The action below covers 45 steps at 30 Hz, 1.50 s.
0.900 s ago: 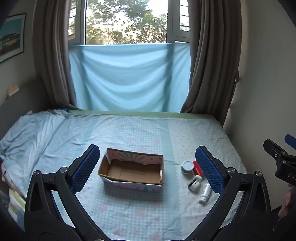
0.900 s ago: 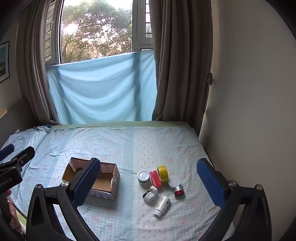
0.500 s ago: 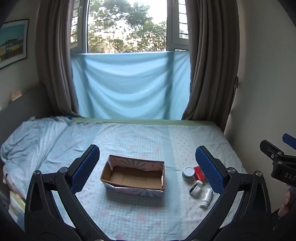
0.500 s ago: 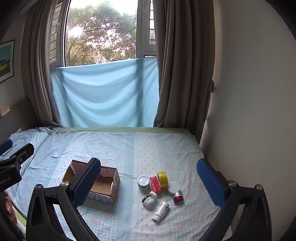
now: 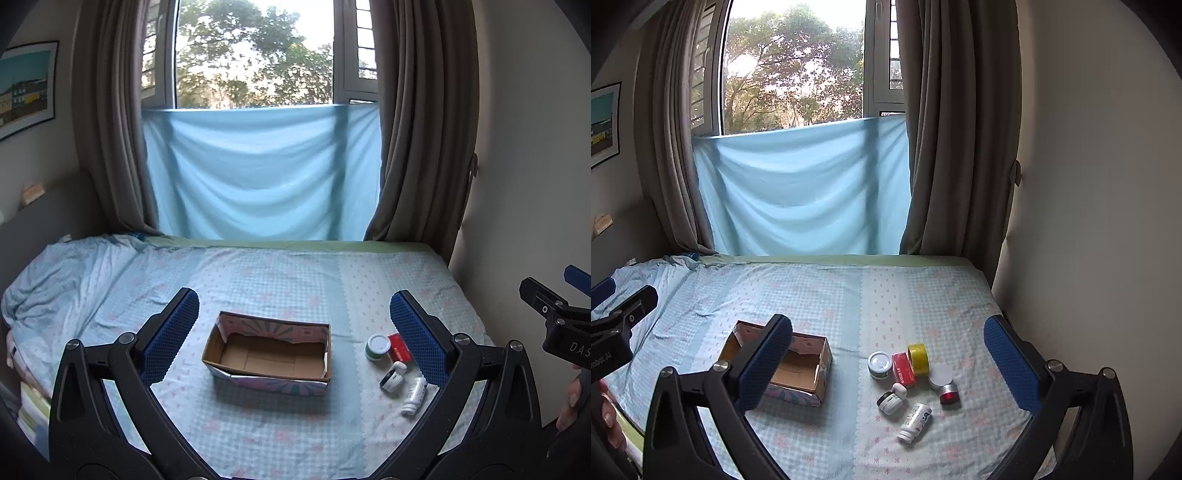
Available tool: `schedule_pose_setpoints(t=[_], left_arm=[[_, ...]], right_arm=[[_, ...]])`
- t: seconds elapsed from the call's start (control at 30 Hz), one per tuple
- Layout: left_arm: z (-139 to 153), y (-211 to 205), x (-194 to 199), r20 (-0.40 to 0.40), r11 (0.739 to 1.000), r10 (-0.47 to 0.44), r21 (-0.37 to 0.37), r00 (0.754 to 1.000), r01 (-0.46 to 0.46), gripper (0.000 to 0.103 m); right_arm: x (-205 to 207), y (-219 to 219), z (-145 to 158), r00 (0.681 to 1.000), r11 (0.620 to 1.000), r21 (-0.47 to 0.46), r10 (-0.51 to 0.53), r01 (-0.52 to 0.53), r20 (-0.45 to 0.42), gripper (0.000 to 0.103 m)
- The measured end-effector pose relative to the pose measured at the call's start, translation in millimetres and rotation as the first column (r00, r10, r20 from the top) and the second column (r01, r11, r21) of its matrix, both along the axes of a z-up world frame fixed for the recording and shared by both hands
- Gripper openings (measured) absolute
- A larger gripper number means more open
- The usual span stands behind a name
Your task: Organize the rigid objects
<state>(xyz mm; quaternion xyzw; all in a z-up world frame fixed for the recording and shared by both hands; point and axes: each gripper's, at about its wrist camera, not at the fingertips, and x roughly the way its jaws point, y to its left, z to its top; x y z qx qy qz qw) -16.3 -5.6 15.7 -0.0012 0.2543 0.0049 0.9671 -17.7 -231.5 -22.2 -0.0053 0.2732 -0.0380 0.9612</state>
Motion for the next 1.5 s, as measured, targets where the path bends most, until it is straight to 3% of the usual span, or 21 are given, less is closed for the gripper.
schedule_pose_setpoints(t=[1.5], left_arm=[[1.1,-0.4,-2.5,-0.012,0.999,-0.037,-0.007,0.999,0.036,0.103]], right_arm=[[-0.6,-2.3,2.9,1.0,1.0,0.013,0.01,-0.01,0.005,0.103]])
